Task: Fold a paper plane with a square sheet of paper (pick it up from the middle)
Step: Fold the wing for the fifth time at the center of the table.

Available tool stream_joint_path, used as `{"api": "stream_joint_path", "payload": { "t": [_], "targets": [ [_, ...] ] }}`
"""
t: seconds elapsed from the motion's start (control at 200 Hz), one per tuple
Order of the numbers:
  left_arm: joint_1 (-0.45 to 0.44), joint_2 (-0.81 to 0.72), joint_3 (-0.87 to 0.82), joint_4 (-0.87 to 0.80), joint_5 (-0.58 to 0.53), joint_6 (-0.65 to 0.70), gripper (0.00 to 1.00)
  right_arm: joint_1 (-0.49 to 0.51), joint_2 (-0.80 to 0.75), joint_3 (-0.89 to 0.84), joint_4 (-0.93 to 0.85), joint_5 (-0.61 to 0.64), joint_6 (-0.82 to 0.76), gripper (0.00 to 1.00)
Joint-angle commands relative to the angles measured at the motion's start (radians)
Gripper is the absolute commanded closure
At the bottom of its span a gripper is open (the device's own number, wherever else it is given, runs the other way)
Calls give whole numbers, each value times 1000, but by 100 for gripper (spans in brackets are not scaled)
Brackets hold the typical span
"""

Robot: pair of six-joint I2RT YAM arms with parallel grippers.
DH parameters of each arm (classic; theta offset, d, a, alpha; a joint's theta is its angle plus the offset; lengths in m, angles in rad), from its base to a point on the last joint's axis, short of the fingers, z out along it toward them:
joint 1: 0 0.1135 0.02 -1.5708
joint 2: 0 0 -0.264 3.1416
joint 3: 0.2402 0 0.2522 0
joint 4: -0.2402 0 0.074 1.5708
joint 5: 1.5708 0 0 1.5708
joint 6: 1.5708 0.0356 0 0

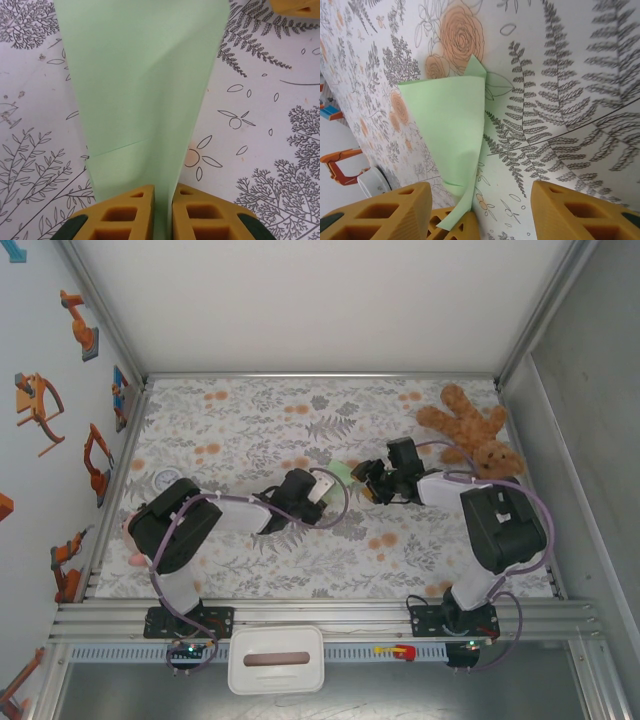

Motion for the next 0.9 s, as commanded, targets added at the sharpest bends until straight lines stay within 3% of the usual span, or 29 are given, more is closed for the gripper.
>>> {"api": "stream_joint_path", "payload": {
  "t": [0.0, 0.431, 0.601, 0.896],
  "targets": [
    [29, -9, -2, -21, 116, -59, 84, -9, -48, 24, -75, 51, -74, 46],
    [128, 7, 90, -113, 388, -314, 89, -7, -108, -11, -58, 90, -304, 46],
    [161, 39, 116, -106, 484, -439, 91, 1, -102, -28, -9, 65, -373, 41],
    [175, 78, 105, -40, 537, -546, 92, 65, -37, 27, -25, 70, -451, 38]
  ]
}}
